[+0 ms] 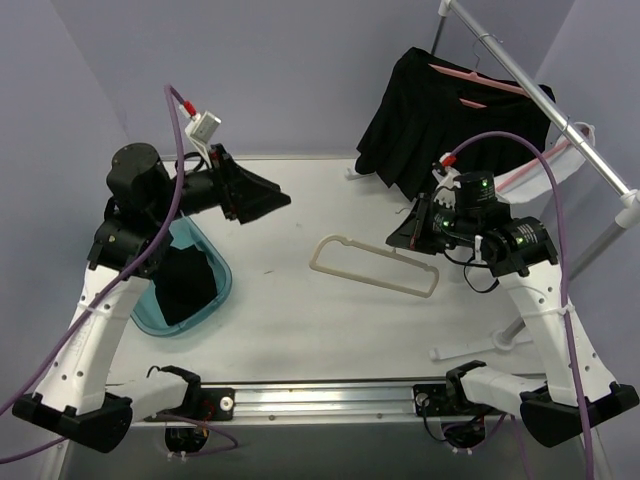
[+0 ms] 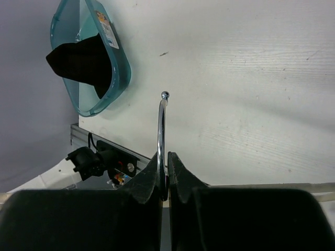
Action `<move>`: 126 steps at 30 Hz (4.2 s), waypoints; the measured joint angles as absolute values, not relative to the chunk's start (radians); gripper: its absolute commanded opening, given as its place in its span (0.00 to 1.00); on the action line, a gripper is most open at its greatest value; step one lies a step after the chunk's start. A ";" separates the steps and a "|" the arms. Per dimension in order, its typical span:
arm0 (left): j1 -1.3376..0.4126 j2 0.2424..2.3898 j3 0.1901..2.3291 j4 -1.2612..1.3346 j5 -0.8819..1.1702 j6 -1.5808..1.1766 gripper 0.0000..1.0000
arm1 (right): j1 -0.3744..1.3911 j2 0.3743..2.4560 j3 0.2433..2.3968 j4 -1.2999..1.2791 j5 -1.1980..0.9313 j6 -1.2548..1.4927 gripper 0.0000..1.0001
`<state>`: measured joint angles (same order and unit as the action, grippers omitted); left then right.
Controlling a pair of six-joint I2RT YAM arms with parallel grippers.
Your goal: Remove the skirt from the hanger
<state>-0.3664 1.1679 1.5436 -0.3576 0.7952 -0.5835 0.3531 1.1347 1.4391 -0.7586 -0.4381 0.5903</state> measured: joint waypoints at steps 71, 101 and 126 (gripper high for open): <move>-0.724 1.228 1.592 -0.941 0.711 -0.275 0.02 | 0.383 1.110 1.484 -0.728 -0.567 0.550 0.23; -0.572 1.088 1.307 -0.311 1.299 -0.860 0.02 | 0.380 0.932 1.407 -0.612 -0.991 0.464 0.00; -0.579 1.216 1.556 -0.761 1.056 -0.371 0.02 | 0.387 0.913 1.688 -0.906 -0.608 0.436 0.99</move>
<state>-0.5785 1.2160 1.5562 -0.7612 1.0565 -0.3706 0.3874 0.9131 1.6882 -0.9062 -0.6079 0.4358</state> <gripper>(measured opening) 0.099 0.999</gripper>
